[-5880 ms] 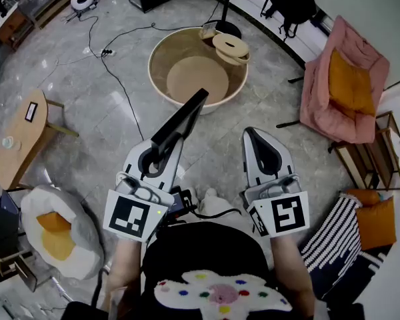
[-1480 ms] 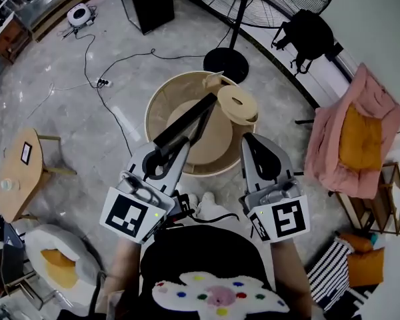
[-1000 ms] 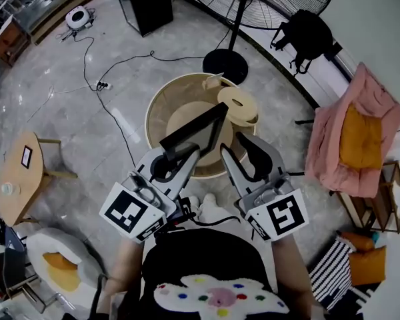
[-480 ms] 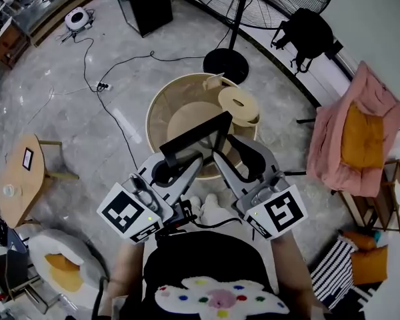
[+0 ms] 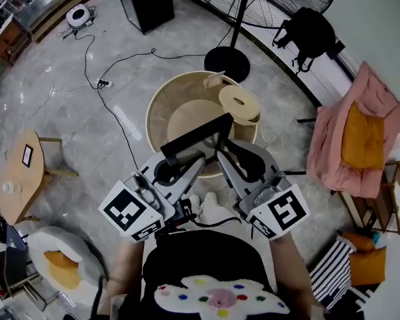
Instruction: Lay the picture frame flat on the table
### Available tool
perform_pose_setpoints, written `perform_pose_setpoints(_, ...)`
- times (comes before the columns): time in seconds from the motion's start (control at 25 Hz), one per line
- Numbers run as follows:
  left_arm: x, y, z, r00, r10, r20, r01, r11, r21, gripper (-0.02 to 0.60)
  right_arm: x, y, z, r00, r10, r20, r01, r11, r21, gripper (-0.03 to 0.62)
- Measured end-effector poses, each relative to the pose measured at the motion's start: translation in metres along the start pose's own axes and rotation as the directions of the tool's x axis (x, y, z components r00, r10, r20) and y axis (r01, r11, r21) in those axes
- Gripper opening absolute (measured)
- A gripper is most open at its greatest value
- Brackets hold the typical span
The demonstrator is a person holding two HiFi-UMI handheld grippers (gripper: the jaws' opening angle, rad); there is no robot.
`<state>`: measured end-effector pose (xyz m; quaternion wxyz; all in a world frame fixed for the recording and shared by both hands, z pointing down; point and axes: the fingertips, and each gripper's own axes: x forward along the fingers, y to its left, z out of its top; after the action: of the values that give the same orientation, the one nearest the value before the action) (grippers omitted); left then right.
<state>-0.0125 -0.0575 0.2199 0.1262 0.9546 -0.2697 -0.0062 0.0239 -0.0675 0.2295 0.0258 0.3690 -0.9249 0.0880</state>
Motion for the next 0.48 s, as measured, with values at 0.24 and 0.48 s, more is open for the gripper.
perform_pose_setpoints(0.24,0.006,0.003,-0.002,0.998,0.063,0.001,-0.063,0.998,-0.003,0.025,-0.003,-0.009,0.002,0.998,-0.066,0.014,0.066,0.997,0.045,0.086)
perform_pose_setpoints(0.48,0.013,0.011,-0.005,0.990,0.137,-0.013,-0.137,0.991,0.005,0.058,-0.004,-0.022,-0.001,0.990,-0.143,0.007,0.142,0.987,0.072,0.084)
